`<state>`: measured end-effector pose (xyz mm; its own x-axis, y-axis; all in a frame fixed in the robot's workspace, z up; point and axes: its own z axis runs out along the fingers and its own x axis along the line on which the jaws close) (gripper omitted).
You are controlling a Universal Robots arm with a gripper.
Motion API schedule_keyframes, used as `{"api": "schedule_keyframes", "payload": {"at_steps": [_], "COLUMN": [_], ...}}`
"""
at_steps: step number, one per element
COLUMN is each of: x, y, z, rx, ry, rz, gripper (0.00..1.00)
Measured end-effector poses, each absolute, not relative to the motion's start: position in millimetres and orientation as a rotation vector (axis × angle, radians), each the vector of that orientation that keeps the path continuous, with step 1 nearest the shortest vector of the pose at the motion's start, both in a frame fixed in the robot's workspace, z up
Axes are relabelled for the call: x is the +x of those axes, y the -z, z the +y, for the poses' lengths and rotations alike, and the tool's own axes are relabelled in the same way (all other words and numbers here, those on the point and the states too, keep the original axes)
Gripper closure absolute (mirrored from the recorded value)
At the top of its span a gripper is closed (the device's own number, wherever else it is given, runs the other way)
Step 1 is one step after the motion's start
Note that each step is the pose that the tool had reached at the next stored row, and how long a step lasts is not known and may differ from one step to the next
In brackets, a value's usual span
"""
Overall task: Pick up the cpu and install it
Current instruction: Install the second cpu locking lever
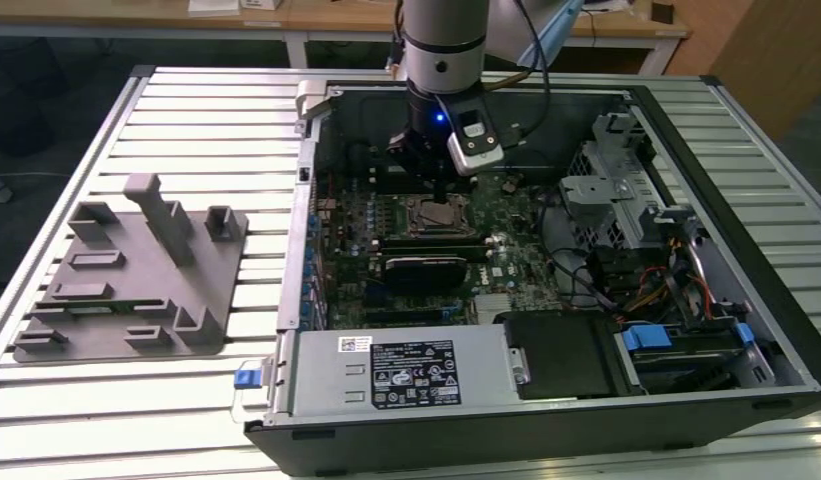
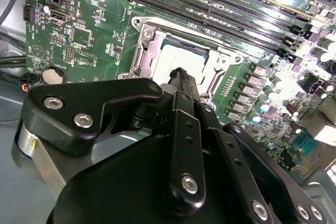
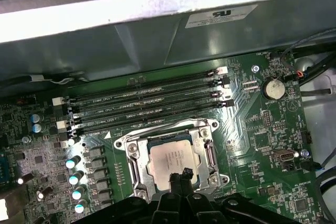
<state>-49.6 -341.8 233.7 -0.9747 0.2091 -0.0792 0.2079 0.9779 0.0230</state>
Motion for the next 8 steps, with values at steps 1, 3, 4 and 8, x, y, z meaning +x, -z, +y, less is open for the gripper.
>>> {"api": "schedule_keyframes", "payload": {"at_steps": [1,3,4,8], "x": [-49.6,-49.6,-49.6,-49.6], "y": [-233.6,-233.8,-233.7,-233.7], "z": [-342.1,-343.3,-344.1,-348.3], "rx": [0.321,0.321,0.321,0.321], "ry": [-0.023,-0.022,-0.022,-0.023], "rz": [3.043,3.043,3.043,3.043], "gripper": [0.89,0.89,0.89,0.89]}}
